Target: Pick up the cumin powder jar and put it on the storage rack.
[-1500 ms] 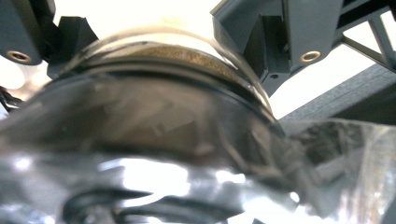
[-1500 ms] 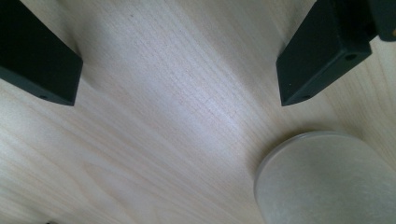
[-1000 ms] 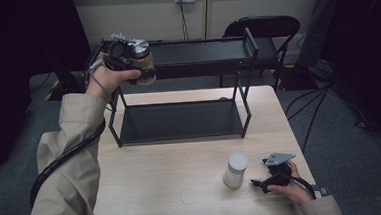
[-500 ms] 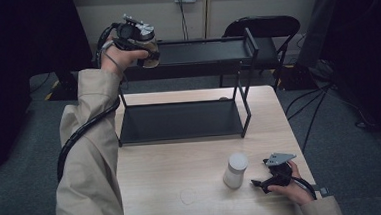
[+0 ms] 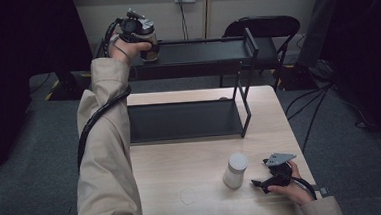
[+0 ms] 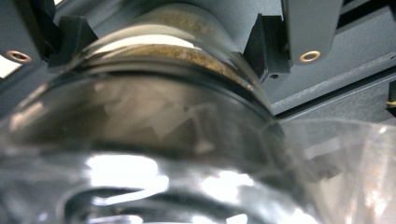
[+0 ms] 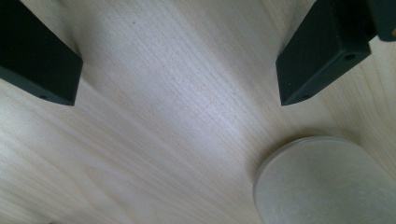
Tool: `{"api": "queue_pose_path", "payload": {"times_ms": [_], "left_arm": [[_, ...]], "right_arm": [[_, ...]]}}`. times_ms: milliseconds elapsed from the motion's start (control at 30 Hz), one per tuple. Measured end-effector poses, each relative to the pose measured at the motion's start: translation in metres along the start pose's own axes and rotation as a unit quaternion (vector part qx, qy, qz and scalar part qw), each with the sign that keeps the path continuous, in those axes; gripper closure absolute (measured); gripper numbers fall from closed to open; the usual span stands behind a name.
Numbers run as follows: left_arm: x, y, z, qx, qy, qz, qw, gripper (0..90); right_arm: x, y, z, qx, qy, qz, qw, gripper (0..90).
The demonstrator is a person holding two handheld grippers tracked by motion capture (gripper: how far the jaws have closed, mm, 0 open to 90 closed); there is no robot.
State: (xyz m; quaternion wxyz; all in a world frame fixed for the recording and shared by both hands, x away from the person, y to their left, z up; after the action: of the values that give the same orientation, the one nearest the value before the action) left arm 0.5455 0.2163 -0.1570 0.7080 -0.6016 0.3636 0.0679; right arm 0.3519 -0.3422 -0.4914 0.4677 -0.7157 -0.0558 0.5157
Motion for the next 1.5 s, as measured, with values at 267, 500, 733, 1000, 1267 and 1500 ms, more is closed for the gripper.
{"api": "queue_pose_path", "payload": {"times_ms": [267, 500, 733, 1000, 1267, 1500], "left_arm": [[0.008, 0.001, -0.001, 0.003, 0.002, 0.0, 1.0, 30.8], [0.01, 0.004, -0.002, 0.002, -0.001, -0.007, 1.0, 30.8], [0.01, 0.006, -0.003, -0.002, -0.002, -0.013, 0.9999, 30.6], [0.007, 0.008, -0.005, -0.005, -0.011, -0.014, 0.9998, 24.6], [-0.007, 0.015, -0.005, -0.01, -0.012, -0.017, 0.9997, 15.8], [-0.018, 0.025, -0.006, -0.011, -0.011, -0.019, 0.9997, 5.2]], "right_arm": [[0.0, 0.0, 0.0, -0.001, 0.0, 0.0, 1.0, 0.0], [0.0, 0.0, 0.0, -0.001, 0.001, 0.0, 1.0, 0.0], [0.0, 0.0, 0.0, -0.001, 0.001, 0.0, 1.0, 0.0], [0.0, 0.0, 0.0, -0.001, 0.001, 0.0, 1.0, 0.0], [0.0, 0.0, 0.0, -0.001, 0.001, 0.0, 1.0, 0.0], [0.0, 0.0, 0.0, -0.001, 0.001, 0.0, 1.0, 0.0]]}}
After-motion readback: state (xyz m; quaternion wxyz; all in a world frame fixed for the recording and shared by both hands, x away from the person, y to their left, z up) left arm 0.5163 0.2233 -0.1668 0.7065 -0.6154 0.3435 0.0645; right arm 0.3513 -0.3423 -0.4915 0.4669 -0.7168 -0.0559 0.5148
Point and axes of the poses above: each handheld gripper's, and its own axes: x roughly forward along the jaws, y roughly out of its underside, z roughly to its left, the point moved 5 cm from there along x, roughly forward along the jaws
